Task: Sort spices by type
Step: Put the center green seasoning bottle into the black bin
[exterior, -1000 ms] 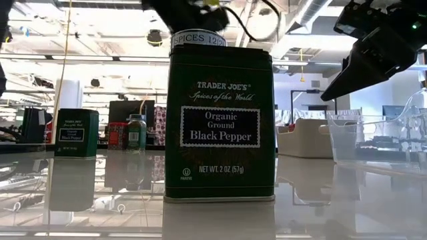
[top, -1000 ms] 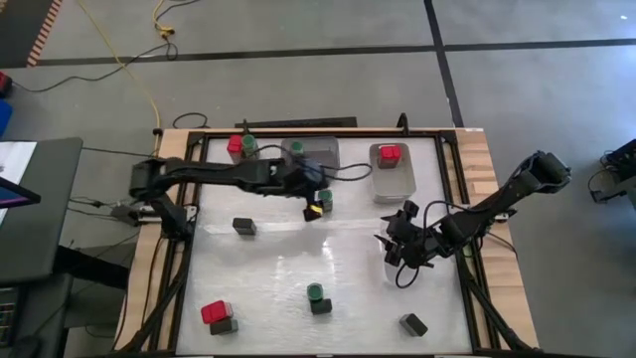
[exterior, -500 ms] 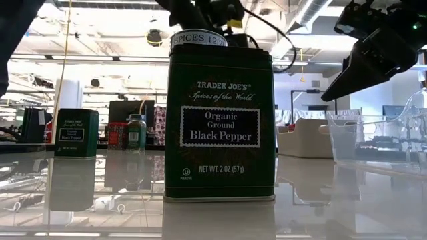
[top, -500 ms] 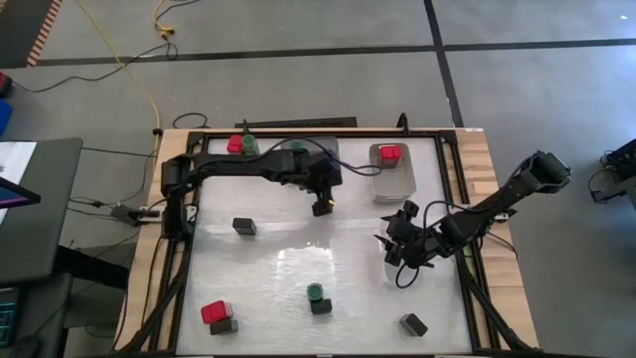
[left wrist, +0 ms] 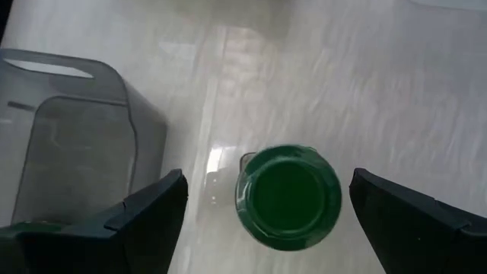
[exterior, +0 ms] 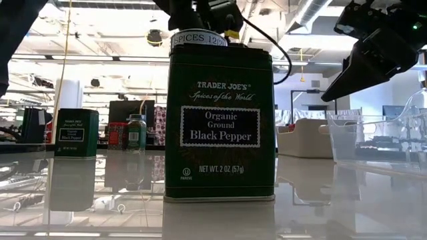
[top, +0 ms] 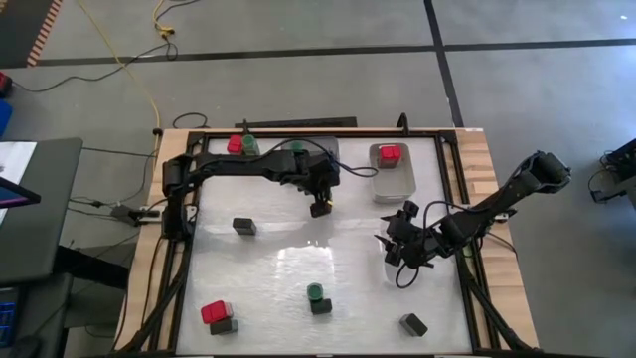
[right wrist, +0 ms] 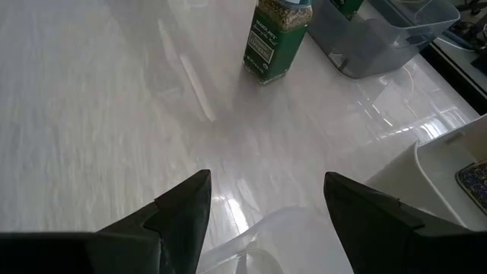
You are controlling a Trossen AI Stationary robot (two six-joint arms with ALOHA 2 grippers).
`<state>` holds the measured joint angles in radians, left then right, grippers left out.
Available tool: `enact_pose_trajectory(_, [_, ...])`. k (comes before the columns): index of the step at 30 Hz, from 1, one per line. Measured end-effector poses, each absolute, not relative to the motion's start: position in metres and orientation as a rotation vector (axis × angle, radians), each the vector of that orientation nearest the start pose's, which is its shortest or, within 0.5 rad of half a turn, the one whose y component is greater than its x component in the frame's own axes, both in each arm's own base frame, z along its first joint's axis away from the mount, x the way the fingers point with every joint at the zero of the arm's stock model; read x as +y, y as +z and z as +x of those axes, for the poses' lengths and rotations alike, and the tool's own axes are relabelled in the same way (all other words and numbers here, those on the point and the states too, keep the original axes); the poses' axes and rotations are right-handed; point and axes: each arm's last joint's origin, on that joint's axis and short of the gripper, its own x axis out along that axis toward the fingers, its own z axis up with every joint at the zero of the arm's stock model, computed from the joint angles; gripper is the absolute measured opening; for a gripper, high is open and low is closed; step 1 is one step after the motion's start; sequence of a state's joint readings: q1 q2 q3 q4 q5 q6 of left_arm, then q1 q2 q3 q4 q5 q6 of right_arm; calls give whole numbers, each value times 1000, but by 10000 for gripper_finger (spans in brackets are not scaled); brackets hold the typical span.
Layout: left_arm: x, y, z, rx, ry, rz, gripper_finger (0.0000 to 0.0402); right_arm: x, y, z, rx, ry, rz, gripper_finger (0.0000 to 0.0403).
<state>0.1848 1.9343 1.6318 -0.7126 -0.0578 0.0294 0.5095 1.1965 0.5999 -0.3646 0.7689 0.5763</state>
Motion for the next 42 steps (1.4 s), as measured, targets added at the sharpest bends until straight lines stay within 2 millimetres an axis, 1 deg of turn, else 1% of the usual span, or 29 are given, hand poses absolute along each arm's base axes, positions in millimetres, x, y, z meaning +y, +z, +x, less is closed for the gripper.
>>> enact_pose_trajectory(4, [77, 252, 409, 1017, 211, -52, 350, 85, 189, 194, 664, -442, -29, 285])
enact_pose_trajectory(8, [78, 245, 413, 1023, 220, -65, 350, 85, 189, 194, 663, -442, -28, 285])
enact_pose_trajectory(11, [79, 236, 418, 1026, 217, -65, 350, 85, 189, 194, 662, -442, -27, 285])
enact_pose_trajectory(17, [79, 213, 423, 1101, 214, -70, 350, 86, 189, 194, 664, -437, -27, 285])
enact_pose_trajectory(24, [80, 213, 423, 1098, 214, -70, 350, 86, 189, 194, 665, -437, -27, 285])
enact_pose_trajectory(29, [81, 219, 423, 1090, 211, -60, 346, 85, 189, 194, 665, -438, -27, 285])
enact_pose_trajectory(36, [81, 218, 422, 1099, 213, -63, 302, 85, 189, 194, 665, -438, -27, 285])
enact_pose_trajectory(42, [81, 218, 422, 1099, 214, -63, 238, 85, 189, 194, 664, -438, -27, 285])
